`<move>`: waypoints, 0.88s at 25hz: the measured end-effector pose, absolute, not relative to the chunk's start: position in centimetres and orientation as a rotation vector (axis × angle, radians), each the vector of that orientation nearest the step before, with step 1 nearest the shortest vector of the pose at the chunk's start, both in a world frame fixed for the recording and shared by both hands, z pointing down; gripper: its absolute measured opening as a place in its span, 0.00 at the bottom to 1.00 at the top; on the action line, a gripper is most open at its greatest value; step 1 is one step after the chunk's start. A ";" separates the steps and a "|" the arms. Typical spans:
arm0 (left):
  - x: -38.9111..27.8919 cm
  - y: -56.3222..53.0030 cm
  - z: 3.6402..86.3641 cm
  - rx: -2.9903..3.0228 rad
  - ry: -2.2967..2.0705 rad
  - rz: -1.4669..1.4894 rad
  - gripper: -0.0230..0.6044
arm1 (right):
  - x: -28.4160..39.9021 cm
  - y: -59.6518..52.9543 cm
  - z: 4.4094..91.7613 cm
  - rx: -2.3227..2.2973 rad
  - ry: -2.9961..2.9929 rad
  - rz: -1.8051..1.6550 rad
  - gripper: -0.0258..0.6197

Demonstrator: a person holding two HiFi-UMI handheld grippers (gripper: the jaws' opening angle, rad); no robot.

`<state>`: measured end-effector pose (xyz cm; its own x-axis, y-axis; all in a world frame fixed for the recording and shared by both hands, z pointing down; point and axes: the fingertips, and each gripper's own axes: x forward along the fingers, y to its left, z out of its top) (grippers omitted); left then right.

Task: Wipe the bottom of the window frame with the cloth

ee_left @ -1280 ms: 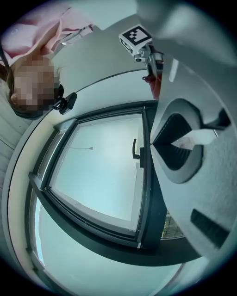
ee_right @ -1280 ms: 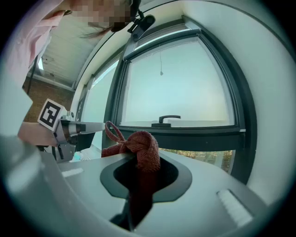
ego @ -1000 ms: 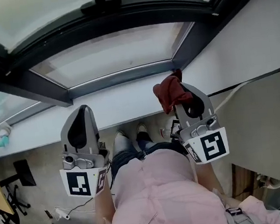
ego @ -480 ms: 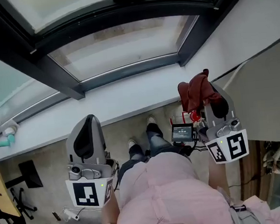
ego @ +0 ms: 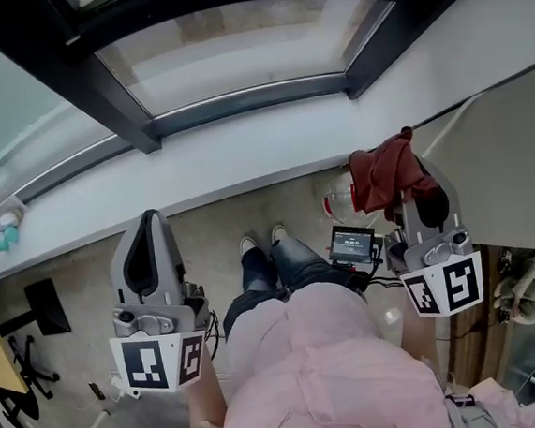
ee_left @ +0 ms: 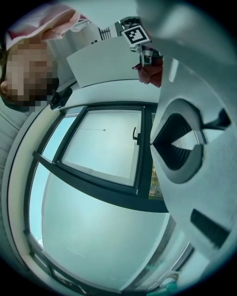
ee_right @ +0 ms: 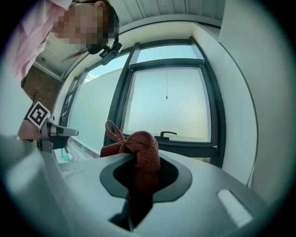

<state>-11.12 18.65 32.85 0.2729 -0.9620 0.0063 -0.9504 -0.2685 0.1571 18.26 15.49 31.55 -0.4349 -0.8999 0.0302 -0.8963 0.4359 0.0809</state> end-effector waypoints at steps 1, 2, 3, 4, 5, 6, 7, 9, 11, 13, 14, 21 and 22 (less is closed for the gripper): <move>-11.0 18.7 32.9 2.402 -1.816 -0.131 0.03 | 18.4 15.4 31.4 1.627 -2.604 -0.089 0.13; -10.8 18.6 32.9 2.402 -1.819 -0.127 0.03 | 18.6 15.3 31.3 1.624 -2.607 -0.093 0.13; -10.7 18.6 32.9 2.399 -1.823 -0.124 0.03 | 18.9 15.2 31.3 1.626 -2.608 -0.091 0.13; -10.5 18.6 32.9 2.394 -1.829 -0.117 0.03 | 19.3 15.1 31.2 1.632 -2.608 -0.087 0.13; -10.3 18.7 32.9 2.386 -1.837 -0.107 0.03 | 19.8 15.0 31.1 1.642 -2.608 -0.082 0.13; -10.1 18.7 32.8 2.378 -1.845 -0.096 0.03 | 20.3 14.9 31.0 1.652 -2.609 -0.079 0.13; -9.9 18.7 32.6 2.372 -1.851 -0.088 0.03 | 20.8 14.9 30.8 1.659 -2.610 -0.078 0.13; -9.4 19.0 32.2 2.367 -1.861 -0.091 0.03 | 21.7 14.8 30.6 1.662 -2.604 -0.080 0.13; -9.1 19.3 32.0 2.363 -1.865 -0.099 0.03 | 22.2 14.6 30.8 1.657 -2.592 -0.073 0.13; -8.9 19.8 32.1 2.361 -1.864 -0.096 0.03 | 22.4 14.5 31.3 1.660 -2.592 -0.057 0.13; -8.8 20.1 32.2 2.358 -1.864 -0.091 0.03 | 22.6 14.5 31.5 1.663 -2.597 -0.047 0.13; -9.4 21.7 33.1 2.316 -1.897 -0.039 0.03 | 21.8 15.1 31.3 1.647 -2.656 -0.009 0.13; -9.4 21.7 33.2 2.321 -1.891 -0.040 0.03 | 21.6 15.4 31.1 1.649 -2.655 -0.017 0.13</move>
